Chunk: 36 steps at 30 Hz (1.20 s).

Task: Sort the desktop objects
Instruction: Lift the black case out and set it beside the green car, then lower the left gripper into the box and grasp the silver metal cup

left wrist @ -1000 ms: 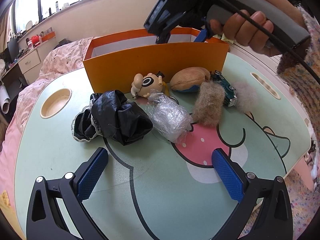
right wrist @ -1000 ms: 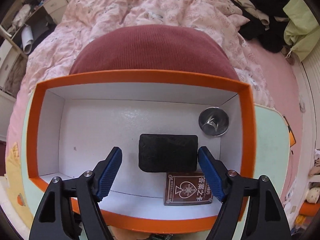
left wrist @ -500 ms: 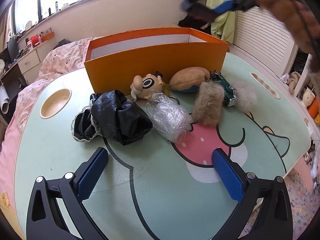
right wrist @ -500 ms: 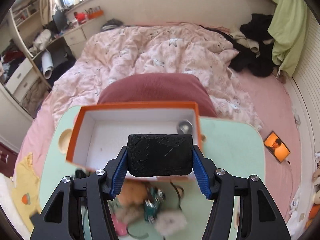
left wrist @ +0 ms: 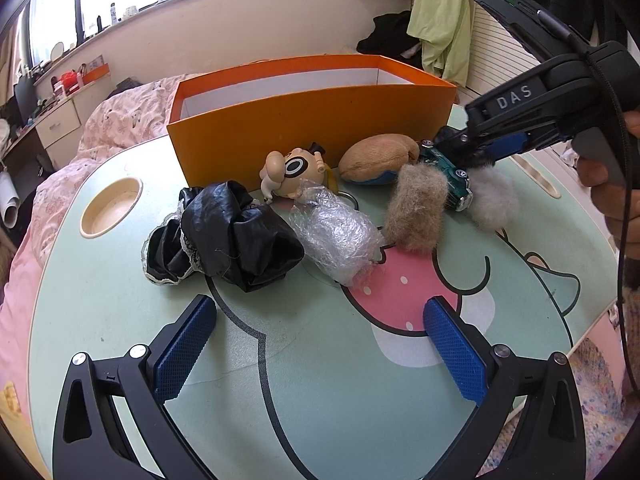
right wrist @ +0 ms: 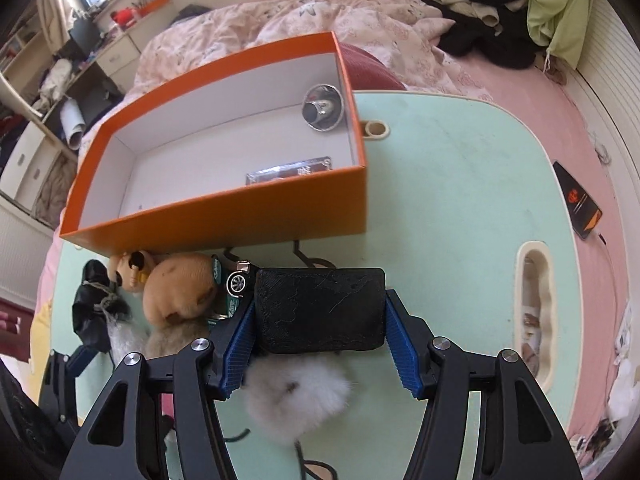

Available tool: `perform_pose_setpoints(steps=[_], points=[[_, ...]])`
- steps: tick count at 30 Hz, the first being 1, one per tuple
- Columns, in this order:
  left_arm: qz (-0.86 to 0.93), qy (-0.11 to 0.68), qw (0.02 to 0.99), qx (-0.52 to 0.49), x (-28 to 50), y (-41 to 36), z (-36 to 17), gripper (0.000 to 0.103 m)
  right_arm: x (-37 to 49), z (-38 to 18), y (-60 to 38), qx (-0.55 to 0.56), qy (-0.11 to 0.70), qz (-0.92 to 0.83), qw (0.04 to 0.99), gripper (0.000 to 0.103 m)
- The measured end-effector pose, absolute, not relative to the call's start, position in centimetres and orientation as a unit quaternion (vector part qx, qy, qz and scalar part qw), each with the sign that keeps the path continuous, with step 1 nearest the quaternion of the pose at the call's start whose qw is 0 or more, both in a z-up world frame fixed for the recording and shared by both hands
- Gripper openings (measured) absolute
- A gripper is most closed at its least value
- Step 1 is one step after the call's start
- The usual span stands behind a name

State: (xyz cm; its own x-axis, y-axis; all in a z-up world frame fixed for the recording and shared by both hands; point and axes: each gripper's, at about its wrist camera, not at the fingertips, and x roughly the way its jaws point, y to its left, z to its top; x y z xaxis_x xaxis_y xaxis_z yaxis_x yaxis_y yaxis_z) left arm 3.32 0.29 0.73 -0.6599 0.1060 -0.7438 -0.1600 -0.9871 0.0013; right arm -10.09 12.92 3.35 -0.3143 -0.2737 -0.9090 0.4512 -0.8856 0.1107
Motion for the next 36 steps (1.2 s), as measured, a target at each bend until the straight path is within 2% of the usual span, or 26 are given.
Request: perform_pose_setpoints(steps=[2,4,6,10,15,20,25,30,36], points=[[0.91,0.033,0.073,-0.406,3.3,0.3,0.7,0.103,-9.1,3.7,12.7,0.53,0.081,-0.809,0.242,0.062],[0.91,0.033,0.073,-0.406,3.3,0.3,0.8,0.103,-7.6,4.7,13.2,0.496,0.092,-0.83,0.236,0.074],[0.91,0.033,0.073,-0.406,3.3,0.2,0.7,0.103,-5.7,5.7,14.1,0.446,0.109,-0.862,0.214,0.077],[0.91,0.033,0.073,-0.406,3.3,0.2,0.7,0.103,-1.4,5.9,16.0,0.39,0.123,-0.883,0.23,0.079],[0.91,0.033,0.073,-0.406,3.4,0.2,0.7,0.103,2.5,3.2,18.4,0.367,0.116,-0.885,0.261,0.079],[0.91,0.034,0.073,-0.406,3.4,0.1,0.7,0.103,2.9,0.2,17.9,0.365,0.126,-0.885,0.262,0.081],[0.912,0.03,0.066,-0.404,3.5,0.0,0.7,0.103,2.7,-0.4,17.4,0.355,0.139,-0.888,0.255,0.103],[0.918,0.016,0.068,-0.391,3.9,-0.5,1.5,0.103,2.6,-0.4,17.6,0.356,0.135,-0.89,0.251,0.103],[0.934,0.018,0.104,-0.342,3.1,-0.3,6.6,0.103,2.7,-0.4,17.6,0.354,0.136,-0.891,0.25,0.103]])
